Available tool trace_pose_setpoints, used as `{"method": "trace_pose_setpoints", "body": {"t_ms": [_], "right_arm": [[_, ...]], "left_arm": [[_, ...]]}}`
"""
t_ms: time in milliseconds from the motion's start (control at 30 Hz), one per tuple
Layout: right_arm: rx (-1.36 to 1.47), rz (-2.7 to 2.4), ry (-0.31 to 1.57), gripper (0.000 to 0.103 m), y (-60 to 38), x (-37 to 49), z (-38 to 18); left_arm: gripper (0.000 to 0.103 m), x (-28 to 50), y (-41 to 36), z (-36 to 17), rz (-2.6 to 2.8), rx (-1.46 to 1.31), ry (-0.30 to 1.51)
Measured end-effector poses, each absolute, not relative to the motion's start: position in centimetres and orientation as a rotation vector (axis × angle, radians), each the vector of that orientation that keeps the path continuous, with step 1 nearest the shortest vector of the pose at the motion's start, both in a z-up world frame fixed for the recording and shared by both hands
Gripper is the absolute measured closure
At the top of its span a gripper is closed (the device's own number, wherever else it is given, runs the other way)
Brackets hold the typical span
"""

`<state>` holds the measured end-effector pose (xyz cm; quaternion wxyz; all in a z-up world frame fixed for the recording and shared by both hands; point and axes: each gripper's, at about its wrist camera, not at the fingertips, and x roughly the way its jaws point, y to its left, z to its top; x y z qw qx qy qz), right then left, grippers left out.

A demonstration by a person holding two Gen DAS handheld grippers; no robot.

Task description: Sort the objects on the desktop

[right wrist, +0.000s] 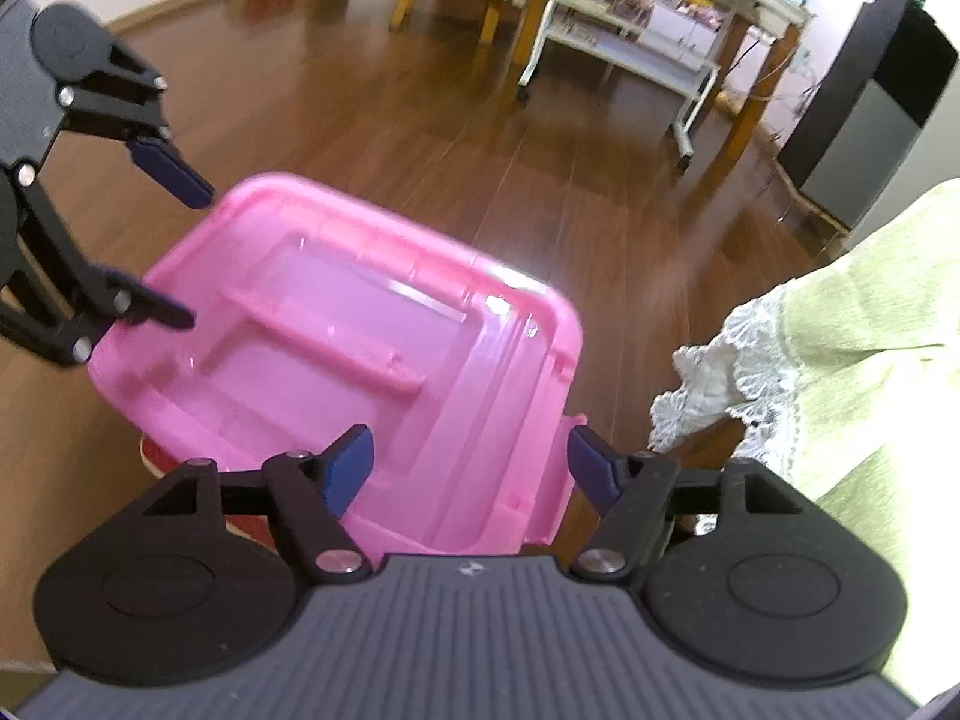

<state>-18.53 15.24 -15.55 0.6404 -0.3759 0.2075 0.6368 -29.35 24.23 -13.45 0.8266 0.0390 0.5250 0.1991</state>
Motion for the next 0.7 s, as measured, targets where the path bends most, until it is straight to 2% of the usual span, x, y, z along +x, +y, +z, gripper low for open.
{"method": "trace_pose_setpoints", "body": {"t_ms": [100,133,167,233,400,700], "right_arm": [[-0.754,1.414,0.477,0.018,14.7,-17.7,-14.2],[-0.721,1.395,0.49,0.016,14.6,-17.3,-13.8],[-0.688,1.375,0.503,0.015,14.6,-16.9,-13.3],[-0.637,1.333,0.565,0.014,14.6,-16.0,-12.5],[-0.511,1.282,0.772,0.005,14.0,-14.2,-10.9],[-0.547,1.277,0.937,0.001,11.5,-16.4,-10.6]], "left_arm": [[0.021,-30.7,24.3,-12.5,0.47,0.04,1.083],[0.015,-31.0,24.2,-12.3,0.48,0.031,1.075],[0.008,-31.3,24.1,-12.0,0.49,0.023,1.067],[0.002,-31.8,23.7,-11.6,0.509,0.011,1.051],[0.001,-32.3,22.5,-10.6,0.553,-0.053,1.024],[0.001,-32.7,19.6,-10.5,0.573,-0.188,1.023]]}}
